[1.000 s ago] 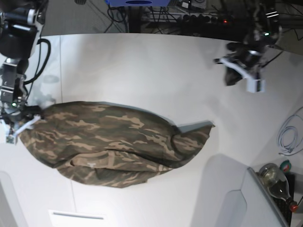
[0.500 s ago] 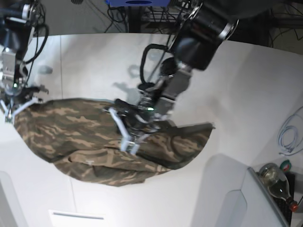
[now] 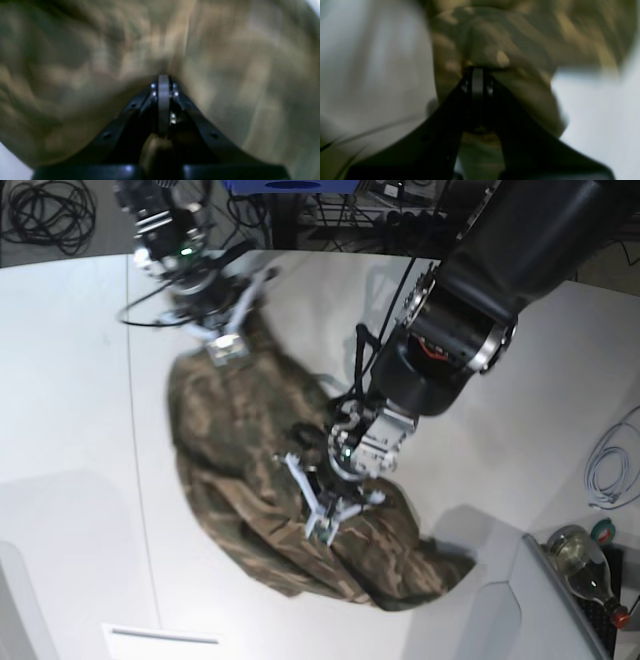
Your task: Layout the t-shirt on the table in an organized manner, then fold the t-shirt properly
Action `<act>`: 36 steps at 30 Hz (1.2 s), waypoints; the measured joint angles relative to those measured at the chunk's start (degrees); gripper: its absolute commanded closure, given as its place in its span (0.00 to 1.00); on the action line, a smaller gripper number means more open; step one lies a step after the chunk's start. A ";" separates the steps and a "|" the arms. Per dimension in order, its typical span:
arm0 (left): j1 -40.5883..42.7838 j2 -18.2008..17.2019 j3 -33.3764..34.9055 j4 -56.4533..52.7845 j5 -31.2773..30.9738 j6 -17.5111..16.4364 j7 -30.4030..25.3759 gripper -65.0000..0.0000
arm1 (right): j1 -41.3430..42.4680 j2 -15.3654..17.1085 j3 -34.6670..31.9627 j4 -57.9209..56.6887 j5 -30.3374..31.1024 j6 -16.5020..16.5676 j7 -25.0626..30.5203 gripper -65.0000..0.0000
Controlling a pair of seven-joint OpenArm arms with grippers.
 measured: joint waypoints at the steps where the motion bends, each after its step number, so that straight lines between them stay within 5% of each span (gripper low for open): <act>1: -1.20 0.24 -0.15 0.11 -0.04 -0.02 -0.42 1.00 | -0.55 0.13 -1.01 1.99 0.11 -0.28 -0.57 0.97; 6: -1.33 -1.90 -0.13 7.76 -0.44 -0.90 -1.20 1.00 | 0.37 2.16 -0.59 17.57 -1.09 -5.38 -6.64 0.96; 9: 7.10 -7.93 -3.56 22.10 -1.25 -0.76 8.39 1.00 | 1.53 4.98 -0.81 23.19 -0.66 -5.68 -8.48 0.90; 12: 20.26 -13.88 -13.88 41.81 -6.51 0.52 16.92 1.00 | 5.68 6.43 -1.05 18.84 0.04 -6.49 -12.72 0.69; 16: 36.57 -17.84 -29.27 64.17 -12.59 0.26 19.32 1.00 | 15.69 6.54 -1.42 8.79 -0.46 -7.96 -15.61 0.44; 21: 56.78 -20.00 -40.87 70.88 -12.68 0.55 22.25 1.00 | 22.97 6.47 -7.96 0.52 0.00 -8.02 -16.39 0.40; 24: 62.14 -20.06 -45.68 72.50 -12.90 0.26 22.18 1.00 | 27.06 5.09 -10.82 -4.85 0.24 -7.50 -15.89 0.40; 31: 64.63 -18.36 -54.62 73.50 -12.72 -8.72 21.18 1.00 | 33.57 1.11 -11.91 -20.92 0.13 -7.56 -9.35 0.44; 33: 64.89 -17.14 -57.37 73.37 -12.66 -11.58 21.70 1.00 | 34.82 1.11 -11.85 -24.57 0.22 -7.65 -7.74 0.62; 35: 64.26 -16.52 -58.77 73.33 -12.70 -12.96 21.49 1.00 | 35.32 1.51 -11.54 -26.23 -0.33 -7.65 -7.76 0.95; 36: 64.00 -16.48 -58.93 73.29 -12.72 -12.96 21.18 1.00 | 35.32 1.86 -11.37 -26.12 -0.13 -7.67 -7.74 1.00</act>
